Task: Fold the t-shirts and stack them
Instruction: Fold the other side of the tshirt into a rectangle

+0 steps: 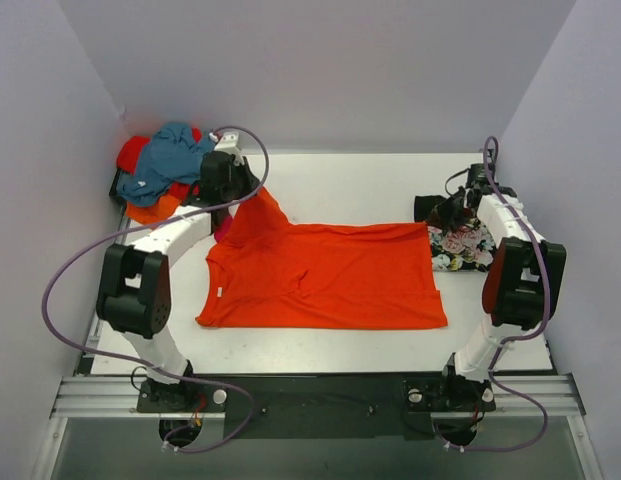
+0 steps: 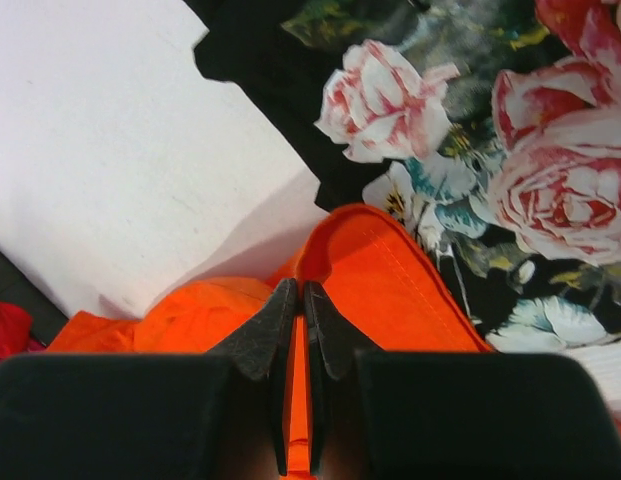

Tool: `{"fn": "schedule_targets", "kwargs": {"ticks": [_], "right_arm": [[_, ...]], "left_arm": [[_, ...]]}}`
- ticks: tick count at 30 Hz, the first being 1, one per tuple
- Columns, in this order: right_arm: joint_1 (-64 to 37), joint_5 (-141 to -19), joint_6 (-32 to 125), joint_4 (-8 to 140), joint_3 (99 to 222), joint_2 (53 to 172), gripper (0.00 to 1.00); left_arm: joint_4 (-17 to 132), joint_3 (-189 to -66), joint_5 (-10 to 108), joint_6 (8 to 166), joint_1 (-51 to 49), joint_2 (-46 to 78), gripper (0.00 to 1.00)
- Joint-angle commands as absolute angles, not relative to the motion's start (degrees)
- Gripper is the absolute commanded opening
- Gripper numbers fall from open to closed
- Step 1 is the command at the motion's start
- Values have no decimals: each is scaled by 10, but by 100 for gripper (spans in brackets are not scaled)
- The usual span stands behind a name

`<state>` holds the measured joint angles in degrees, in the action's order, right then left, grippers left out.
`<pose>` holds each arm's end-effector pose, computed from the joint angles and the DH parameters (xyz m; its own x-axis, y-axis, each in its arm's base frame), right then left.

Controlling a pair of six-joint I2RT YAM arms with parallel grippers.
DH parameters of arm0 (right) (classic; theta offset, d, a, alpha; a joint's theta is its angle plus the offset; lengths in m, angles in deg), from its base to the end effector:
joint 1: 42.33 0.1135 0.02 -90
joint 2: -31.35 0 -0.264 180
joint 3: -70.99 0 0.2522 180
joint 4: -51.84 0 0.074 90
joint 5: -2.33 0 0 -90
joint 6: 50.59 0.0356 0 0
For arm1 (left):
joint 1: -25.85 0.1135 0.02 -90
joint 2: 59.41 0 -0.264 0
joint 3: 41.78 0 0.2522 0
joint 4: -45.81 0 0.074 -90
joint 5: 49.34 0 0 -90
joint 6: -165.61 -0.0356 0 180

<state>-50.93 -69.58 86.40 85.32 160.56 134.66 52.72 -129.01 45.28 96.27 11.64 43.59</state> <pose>0.3962 -0.0487 0.2314 -0.5436 0.7852 -0.2966 0.4854 0.5824 0.6521 0.4095 -0.1066 0.2600 -0.4615 -0.2459 -0.8524 0.1645 0.9204 -0.3546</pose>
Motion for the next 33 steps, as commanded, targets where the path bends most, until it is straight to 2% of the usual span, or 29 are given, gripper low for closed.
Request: {"fn": "schedule_targets", "kwargs": {"ticks": [1, 11, 16, 23, 33], "right_arm": [[-515, -692, 852, 861, 1567, 1301, 0], [-530, -694, 839, 858, 1488, 1230, 0], [-533, -700, 834, 857, 1443, 1196, 0], [-534, -707, 827, 849, 1377, 1158, 0], [-543, -743, 824, 850, 1316, 1135, 0]], "left_arm": [[475, -1209, 393, 931, 90, 331, 0], [459, -1015, 262, 934, 69, 108, 0], [455, -941, 233, 952, 55, 41, 0], [472, -873, 214, 967, 19, -39, 0], [569, -800, 175, 1003, 3, -168, 0]]}}
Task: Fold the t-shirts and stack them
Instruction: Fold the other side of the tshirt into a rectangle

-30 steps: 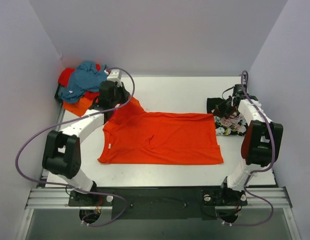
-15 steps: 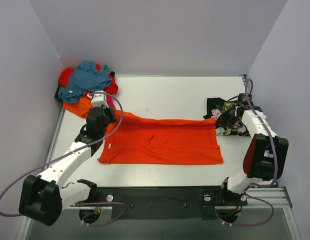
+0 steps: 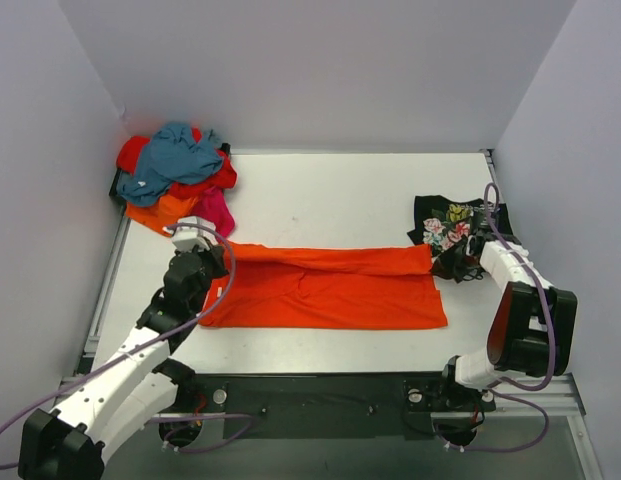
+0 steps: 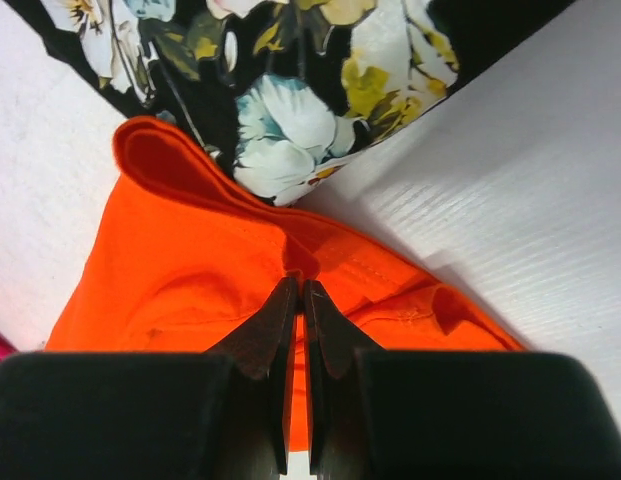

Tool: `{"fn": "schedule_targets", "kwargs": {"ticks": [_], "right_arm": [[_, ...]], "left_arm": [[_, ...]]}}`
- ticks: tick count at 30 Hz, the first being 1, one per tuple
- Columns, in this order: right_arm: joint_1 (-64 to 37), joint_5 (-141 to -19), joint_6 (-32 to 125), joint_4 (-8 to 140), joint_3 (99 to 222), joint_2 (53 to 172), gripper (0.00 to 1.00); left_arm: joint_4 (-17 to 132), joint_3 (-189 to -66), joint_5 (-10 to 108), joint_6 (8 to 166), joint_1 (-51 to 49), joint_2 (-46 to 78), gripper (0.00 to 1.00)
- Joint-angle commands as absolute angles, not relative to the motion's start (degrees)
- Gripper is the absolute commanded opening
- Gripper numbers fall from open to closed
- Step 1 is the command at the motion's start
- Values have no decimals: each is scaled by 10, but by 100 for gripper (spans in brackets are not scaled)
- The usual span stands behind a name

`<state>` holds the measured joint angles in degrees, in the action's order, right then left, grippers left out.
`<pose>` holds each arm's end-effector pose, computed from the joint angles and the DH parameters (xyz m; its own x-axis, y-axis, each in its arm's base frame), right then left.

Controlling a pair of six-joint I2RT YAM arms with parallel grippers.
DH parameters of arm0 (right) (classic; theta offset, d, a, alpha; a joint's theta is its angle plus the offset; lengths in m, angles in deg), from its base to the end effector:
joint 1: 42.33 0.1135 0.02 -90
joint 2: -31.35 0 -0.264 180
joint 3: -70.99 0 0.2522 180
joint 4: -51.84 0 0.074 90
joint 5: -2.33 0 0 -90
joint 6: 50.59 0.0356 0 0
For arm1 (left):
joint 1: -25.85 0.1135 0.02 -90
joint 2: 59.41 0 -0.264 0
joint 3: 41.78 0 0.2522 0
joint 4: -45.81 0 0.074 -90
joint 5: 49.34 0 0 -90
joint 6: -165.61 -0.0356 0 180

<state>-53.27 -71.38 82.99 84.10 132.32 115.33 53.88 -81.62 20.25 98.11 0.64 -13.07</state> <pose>0.2839 -0.0447 0.1904 -0.5655 0.7833 -0.2582 0.5711 0.5978 0.5626 0.1792 -0.0706 0.2489 -0.2462 -0.2805 -0.9277 -0.0004 0.9572 -0.2893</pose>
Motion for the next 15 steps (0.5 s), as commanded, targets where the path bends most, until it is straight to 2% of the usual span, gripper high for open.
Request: {"fn": "schedule_targets", "kwargs": {"ticks": [1, 15], "right_arm": [[-547, -743, 823, 851, 1315, 1138, 0], [-560, -743, 809, 843, 1299, 1148, 0]], "left_arm": [[573, -796, 174, 1007, 3, -177, 0], [591, -727, 201, 1049, -2, -192, 0]]}}
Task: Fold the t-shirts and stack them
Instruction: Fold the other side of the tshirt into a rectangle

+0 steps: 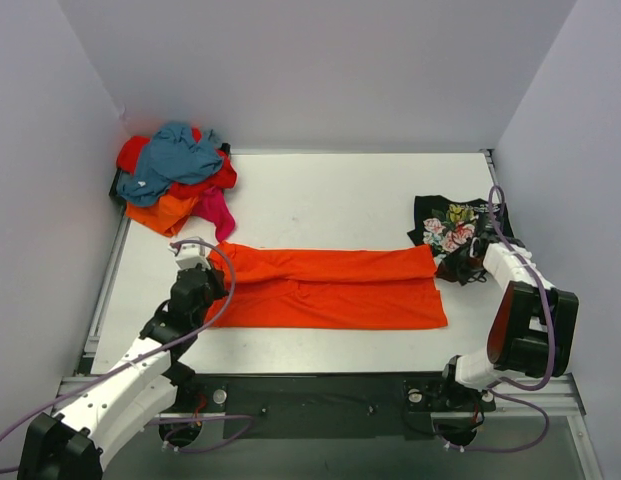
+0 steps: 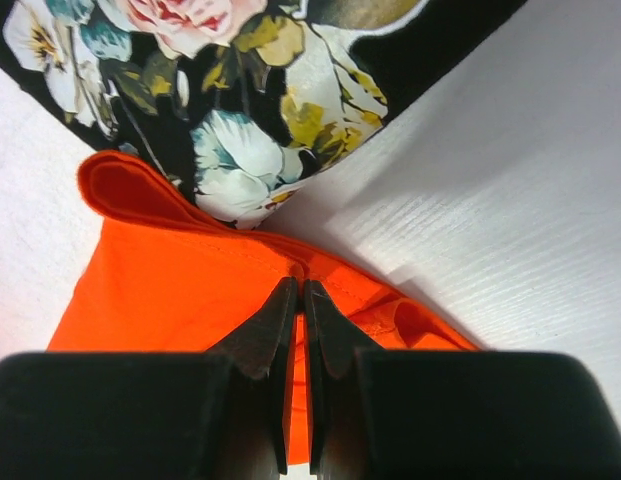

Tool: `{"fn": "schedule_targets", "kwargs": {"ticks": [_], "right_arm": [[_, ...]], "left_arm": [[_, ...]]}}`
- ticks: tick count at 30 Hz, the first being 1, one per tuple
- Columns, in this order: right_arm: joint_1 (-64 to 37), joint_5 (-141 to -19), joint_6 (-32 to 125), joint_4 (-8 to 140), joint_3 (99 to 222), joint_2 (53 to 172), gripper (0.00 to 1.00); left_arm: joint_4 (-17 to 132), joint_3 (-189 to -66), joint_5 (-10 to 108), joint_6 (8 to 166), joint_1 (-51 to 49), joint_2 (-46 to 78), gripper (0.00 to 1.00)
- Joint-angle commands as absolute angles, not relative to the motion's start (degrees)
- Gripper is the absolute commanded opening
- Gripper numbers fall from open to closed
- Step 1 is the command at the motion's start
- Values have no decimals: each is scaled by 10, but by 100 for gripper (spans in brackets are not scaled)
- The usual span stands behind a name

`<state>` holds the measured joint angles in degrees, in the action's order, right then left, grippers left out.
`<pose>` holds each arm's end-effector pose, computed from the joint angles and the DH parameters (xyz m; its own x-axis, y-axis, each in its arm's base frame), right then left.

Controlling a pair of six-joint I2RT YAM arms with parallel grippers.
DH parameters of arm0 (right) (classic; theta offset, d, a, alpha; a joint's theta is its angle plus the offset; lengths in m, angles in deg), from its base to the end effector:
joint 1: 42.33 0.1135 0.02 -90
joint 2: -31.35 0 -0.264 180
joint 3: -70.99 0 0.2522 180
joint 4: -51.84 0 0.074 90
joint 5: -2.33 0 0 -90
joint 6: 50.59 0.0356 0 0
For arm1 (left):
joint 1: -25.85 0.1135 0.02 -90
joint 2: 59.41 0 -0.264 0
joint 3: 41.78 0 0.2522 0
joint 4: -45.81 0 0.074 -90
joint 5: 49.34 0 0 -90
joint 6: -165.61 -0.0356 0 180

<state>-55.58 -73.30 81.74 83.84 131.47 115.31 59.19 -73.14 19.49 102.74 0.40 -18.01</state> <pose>0.2795 -0.0567 0.1862 -0.5356 0.7963 -0.2812 0.6030 0.5937 0.5328 0.1578 -0.0609 0.2015 -0.3657 -0.2969 -0.8821 -0.0733 0.9540 -0.2907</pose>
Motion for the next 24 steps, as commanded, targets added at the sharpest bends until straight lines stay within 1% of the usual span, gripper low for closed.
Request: {"fn": "schedule_targets", "kwargs": {"ticks": [1, 3, 4, 5, 6, 7, 8, 9, 10, 11, 12, 13, 14, 15, 16, 17, 18, 19, 20, 23, 24], "right_arm": [[-558, -741, 808, 837, 1292, 1151, 0], [-553, -734, 808, 829, 1283, 1153, 1], [-552, -735, 809, 827, 1281, 1153, 4], [-548, -738, 809, 826, 1278, 1150, 17], [-545, -747, 806, 825, 1278, 1148, 27], [-536, -754, 802, 826, 1281, 1135, 38], [-531, -771, 800, 830, 1286, 1117, 43], [-516, -798, 797, 834, 1290, 1108, 44], [-489, -812, 790, 843, 1301, 1089, 50], [-474, -856, 786, 851, 1310, 1081, 51], [-439, -875, 784, 865, 1325, 1071, 52], [-426, -905, 783, 870, 1332, 1067, 52], [-388, -909, 779, 870, 1341, 1064, 53], [-371, -916, 780, 870, 1347, 1066, 53], [-331, -921, 780, 868, 1361, 1072, 52], [-311, -922, 777, 863, 1368, 1076, 51], [-266, -920, 773, 851, 1383, 1093, 49], [-244, -915, 776, 837, 1393, 1102, 48], [-206, -910, 776, 827, 1410, 1124, 47], [-149, -845, 774, 783, 1470, 1184, 45], [-124, -833, 770, 776, 1489, 1217, 44]], "left_arm": [[592, -726, 201, 1050, -4, -198, 0], [595, -721, 200, 1061, -4, -200, 0], [616, -723, 202, 1065, -4, -200, 0], [622, -730, 203, 1074, -4, -200, 0], [640, -735, 209, 1080, -4, -200, 0], [654, -748, 214, 1095, -4, -198, 0], [674, -754, 226, 1101, -4, -197, 4], [701, -768, 230, 1118, -4, -196, 20], [713, -774, 238, 1125, -4, -199, 24], [729, -779, 246, 1133, -4, -205, 32], [740, -779, 254, 1138, -4, -222, 36], [753, -777, 258, 1144, -4, -234, 48], [760, -776, 264, 1146, -4, -261, 50], [778, -775, 263, 1152, -4, -274, 50], [786, -775, 258, 1157, -4, -301, 50], [796, -776, 243, 1166, -3, -313, 52], [796, -777, 238, 1168, -2, -321, 54], [791, -782, 225, 1173, -2, -318, 52], [786, -790, 221, 1176, 2, -299, 47], [749, -824, 234, 1185, 29, -223, 44], [740, -845, 248, 1182, 56, -170, 43]]}}
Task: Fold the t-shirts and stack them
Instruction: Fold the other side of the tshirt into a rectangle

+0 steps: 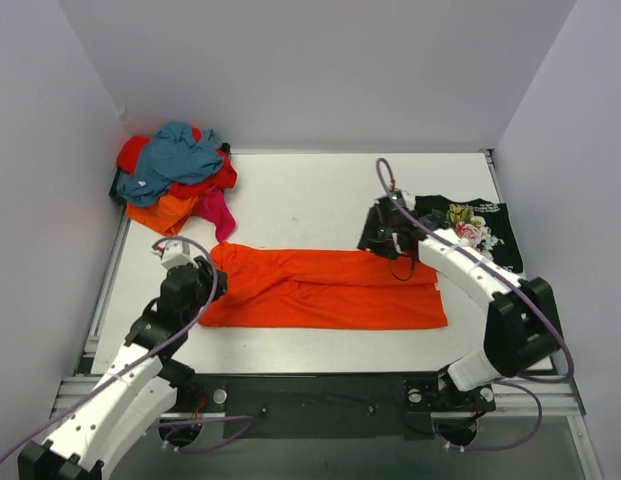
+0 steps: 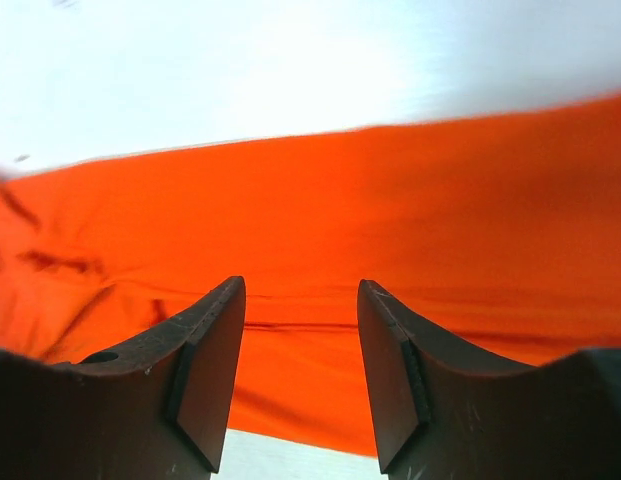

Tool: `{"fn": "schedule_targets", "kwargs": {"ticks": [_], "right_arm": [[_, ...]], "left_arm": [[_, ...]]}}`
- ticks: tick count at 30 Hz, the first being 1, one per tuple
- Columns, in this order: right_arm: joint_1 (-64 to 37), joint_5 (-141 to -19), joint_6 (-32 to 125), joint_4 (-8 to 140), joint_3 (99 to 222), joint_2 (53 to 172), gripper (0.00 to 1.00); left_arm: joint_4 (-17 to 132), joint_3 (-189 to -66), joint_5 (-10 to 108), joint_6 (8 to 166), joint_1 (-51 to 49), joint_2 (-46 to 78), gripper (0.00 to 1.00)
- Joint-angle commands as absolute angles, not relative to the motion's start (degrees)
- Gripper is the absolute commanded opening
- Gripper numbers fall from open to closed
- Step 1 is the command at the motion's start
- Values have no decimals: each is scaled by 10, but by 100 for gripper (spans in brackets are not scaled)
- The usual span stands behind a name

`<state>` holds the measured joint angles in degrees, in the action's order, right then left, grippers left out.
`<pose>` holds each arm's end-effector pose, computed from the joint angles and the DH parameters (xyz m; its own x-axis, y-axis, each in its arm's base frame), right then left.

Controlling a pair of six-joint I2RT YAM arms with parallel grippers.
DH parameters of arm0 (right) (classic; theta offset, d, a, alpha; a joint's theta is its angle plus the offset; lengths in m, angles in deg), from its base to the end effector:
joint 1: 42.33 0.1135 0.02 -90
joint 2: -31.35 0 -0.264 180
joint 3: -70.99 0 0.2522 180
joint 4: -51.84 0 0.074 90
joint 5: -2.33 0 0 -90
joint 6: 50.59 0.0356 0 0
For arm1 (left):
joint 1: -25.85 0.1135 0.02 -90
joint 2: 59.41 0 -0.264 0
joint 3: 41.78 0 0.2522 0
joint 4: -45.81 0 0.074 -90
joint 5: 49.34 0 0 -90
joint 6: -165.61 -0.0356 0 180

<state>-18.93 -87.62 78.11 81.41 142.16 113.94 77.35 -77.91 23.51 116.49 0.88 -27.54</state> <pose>0.2899 0.1255 0.2535 -0.7185 0.3704 -0.5887 0.0660 0.8789 0.4724 0.1343 -0.0510 0.2221 -0.4227 -0.4930 -0.7604 -0.1466 0.8652 -0.4795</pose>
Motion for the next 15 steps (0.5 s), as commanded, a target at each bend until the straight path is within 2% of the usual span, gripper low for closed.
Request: {"fn": "schedule_targets", "kwargs": {"ticks": [1, 4, 6, 8, 15], "right_arm": [[-113, -817, 767, 769, 1519, 1231, 43], [-67, -782, 755, 764, 1587, 1303, 43], [-49, -756, 754, 760, 1630, 1345, 43], [-34, -734, 754, 752, 1666, 1383, 42], [-1, -678, 762, 739, 1780, 1502, 42]], "left_arm": [[719, -853, 276, 1182, 70, -141, 43], [658, -879, 352, 1186, 153, -20, 44], [621, -895, 369, 1186, 172, 38, 48], [605, -915, 358, 1180, 175, 86, 53], [564, -971, 357, 1173, 186, 198, 56]]}}
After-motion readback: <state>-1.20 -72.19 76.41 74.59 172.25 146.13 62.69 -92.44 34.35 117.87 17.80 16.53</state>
